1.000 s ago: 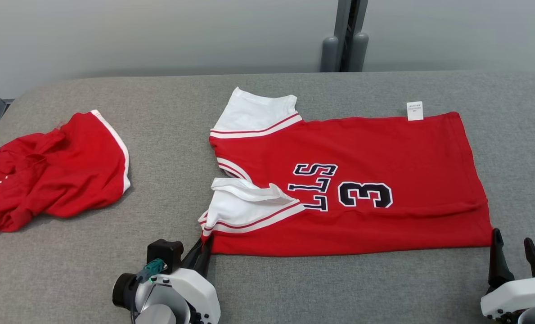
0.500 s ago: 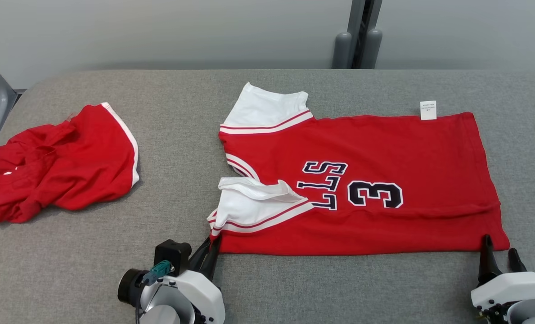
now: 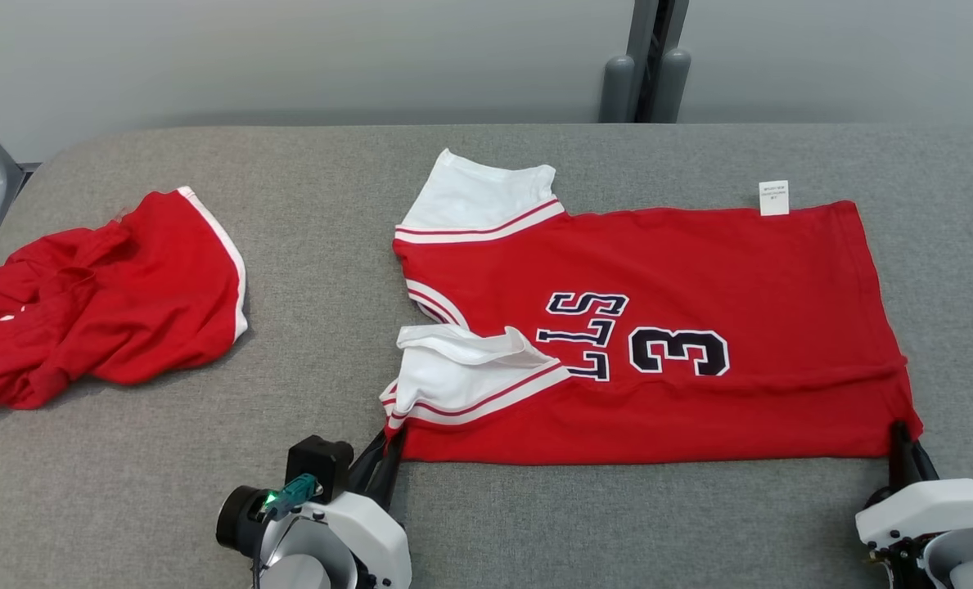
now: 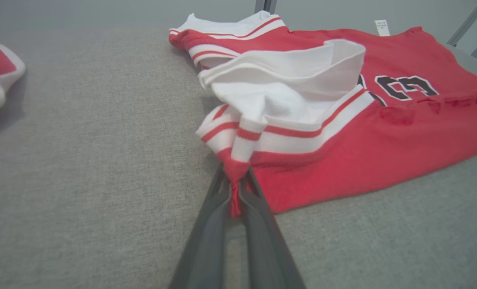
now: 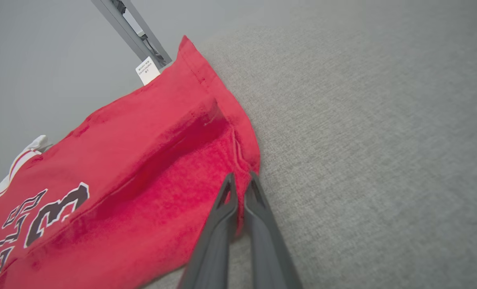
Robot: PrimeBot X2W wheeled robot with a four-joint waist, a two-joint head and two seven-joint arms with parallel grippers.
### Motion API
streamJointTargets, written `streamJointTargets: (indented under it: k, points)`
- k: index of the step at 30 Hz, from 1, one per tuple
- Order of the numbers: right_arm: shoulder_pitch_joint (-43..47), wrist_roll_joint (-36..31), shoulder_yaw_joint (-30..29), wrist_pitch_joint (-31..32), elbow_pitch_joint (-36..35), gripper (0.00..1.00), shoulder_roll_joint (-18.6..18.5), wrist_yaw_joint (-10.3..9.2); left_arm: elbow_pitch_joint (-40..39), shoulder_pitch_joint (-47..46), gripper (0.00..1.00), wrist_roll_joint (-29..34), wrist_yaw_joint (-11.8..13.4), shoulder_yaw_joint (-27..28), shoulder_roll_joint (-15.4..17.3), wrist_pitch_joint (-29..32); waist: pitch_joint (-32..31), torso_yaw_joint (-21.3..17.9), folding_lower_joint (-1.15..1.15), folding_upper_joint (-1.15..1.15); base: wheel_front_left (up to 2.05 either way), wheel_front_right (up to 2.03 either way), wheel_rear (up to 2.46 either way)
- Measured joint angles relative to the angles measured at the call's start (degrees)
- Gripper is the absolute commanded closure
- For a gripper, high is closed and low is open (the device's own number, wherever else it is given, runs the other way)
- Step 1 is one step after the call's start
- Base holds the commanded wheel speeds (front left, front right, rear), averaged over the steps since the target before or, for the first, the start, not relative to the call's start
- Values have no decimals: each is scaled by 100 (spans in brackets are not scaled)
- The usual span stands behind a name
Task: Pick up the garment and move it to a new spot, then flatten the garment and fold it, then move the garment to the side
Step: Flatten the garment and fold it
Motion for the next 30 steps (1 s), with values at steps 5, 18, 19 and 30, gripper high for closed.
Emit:
streamJointTargets:
  k: [5, 18, 19, 30]
  points:
    - [165, 124, 88, 1, -100, 100, -63, 0, 70, 86, 100, 120, -2, -9, 0, 0, -124, -56, 0, 0, 0, 0, 0]
    - [625, 40, 303, 27, 52, 100, -314, 1, 722, 304, 100, 389, -144, -322, 81, 55, -607, -206, 0, 0, 0, 0, 0]
    - [643, 41, 344, 54, 88, 100, -324, 1, 744, 308, 100, 401, -142, -349, 102, 86, -635, -220, 0, 0, 0, 0, 0]
    - [939, 242, 702, 495, 16, 100, -445, 1, 660, 584, 100, 480, -64, -547, 219, 370, -799, -304, 0, 0, 0, 0, 0]
